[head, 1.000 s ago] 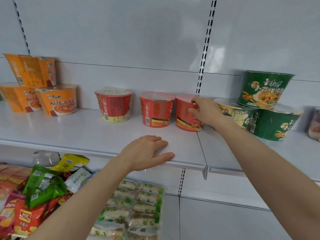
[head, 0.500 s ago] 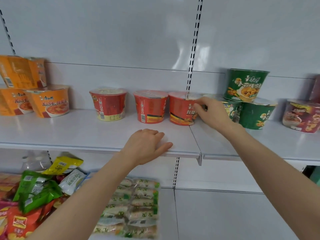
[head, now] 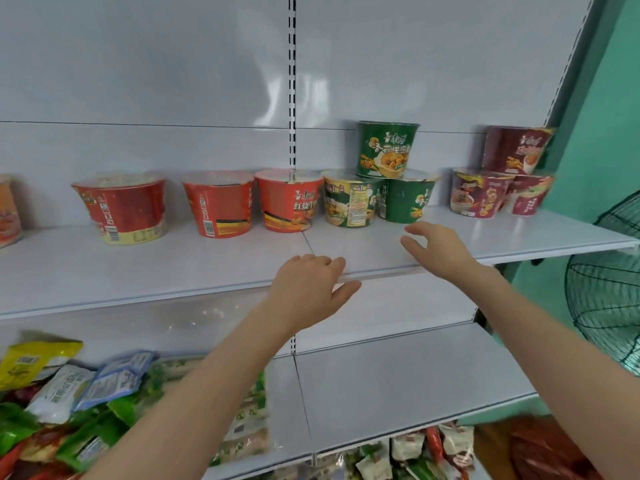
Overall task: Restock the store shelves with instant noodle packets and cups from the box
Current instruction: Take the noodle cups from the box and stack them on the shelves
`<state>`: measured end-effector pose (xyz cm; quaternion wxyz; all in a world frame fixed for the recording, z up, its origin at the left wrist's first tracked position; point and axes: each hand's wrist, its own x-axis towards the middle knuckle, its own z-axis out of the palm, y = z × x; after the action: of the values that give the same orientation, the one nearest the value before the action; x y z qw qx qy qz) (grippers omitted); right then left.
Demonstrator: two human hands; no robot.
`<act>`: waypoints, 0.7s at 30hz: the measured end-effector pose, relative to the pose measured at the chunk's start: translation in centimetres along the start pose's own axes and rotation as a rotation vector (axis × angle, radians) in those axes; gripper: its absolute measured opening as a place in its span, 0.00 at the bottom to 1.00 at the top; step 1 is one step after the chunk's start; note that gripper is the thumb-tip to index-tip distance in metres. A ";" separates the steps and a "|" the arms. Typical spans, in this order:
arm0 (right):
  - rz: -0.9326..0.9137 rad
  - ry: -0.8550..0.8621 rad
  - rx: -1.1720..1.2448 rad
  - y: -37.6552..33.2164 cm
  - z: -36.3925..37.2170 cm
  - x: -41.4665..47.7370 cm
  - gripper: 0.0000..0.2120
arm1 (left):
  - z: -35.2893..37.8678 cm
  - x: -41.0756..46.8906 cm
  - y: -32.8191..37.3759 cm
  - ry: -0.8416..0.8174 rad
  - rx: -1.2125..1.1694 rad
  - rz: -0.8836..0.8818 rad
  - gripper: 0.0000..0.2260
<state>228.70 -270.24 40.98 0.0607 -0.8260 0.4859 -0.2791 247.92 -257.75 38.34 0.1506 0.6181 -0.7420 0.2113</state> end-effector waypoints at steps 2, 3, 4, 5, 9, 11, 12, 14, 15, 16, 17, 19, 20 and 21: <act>0.027 0.017 -0.008 2.3 -1.3 -0.4 0.19 | 0.3 1.5 2.0 -0.008 -0.004 0.027 0.25; 0.038 0.026 -0.015 3.5 -2.0 -0.5 0.19 | 0.5 2.2 3.1 -0.007 0.004 0.044 0.24; 0.045 0.034 -0.021 4.7 -2.6 -0.6 0.19 | 0.7 3.1 4.2 -0.008 0.019 0.062 0.23; 0.048 0.039 -0.027 6.0 -3.3 -0.6 0.19 | 1.1 4.0 5.4 -0.009 0.032 0.077 0.23; 0.059 0.037 -0.054 11.6 -5.9 0.1 0.19 | 2.9 8.0 10.3 -0.004 0.041 0.077 0.22; 0.061 0.037 -0.067 14.6 -7.4 0.6 0.19 | 3.6 10.3 13.1 -0.001 0.030 0.063 0.22; 0.066 0.033 -0.069 16.0 -8.2 0.8 0.19 | 4.0 11.5 14.4 0.002 0.029 0.060 0.21; 0.066 0.024 -0.079 18.8 -9.7 1.2 0.20 | 4.7 13.7 16.9 0.023 0.021 0.050 0.20; 0.065 0.024 -0.085 20.2 -10.4 1.4 0.20 | 5.1 14.7 18.0 0.032 0.011 0.047 0.20; 0.066 0.028 -0.095 21.5 -11.1 1.7 0.20 | 5.5 15.8 19.1 0.037 0.004 0.045 0.20; 0.069 0.031 -0.106 22.8 -11.7 2.0 0.20 | 5.8 16.8 20.2 0.038 0.002 0.047 0.20; 0.084 0.028 -0.114 25.0 -12.7 2.5 0.20 | 6.5 18.7 21.8 0.029 0.002 0.060 0.20; 0.086 0.029 -0.113 26.0 -13.1 2.9 0.20 | 6.9 19.7 22.5 0.025 -0.001 0.066 0.20; 0.085 0.034 -0.108 27.0 -13.4 3.3 0.19 | 7.2 20.6 23.1 0.024 -0.004 0.071 0.21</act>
<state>202.24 -284.77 43.52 0.0195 -0.8019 0.5360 -0.2634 221.65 -275.61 39.16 0.1532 0.5885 -0.7620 0.2227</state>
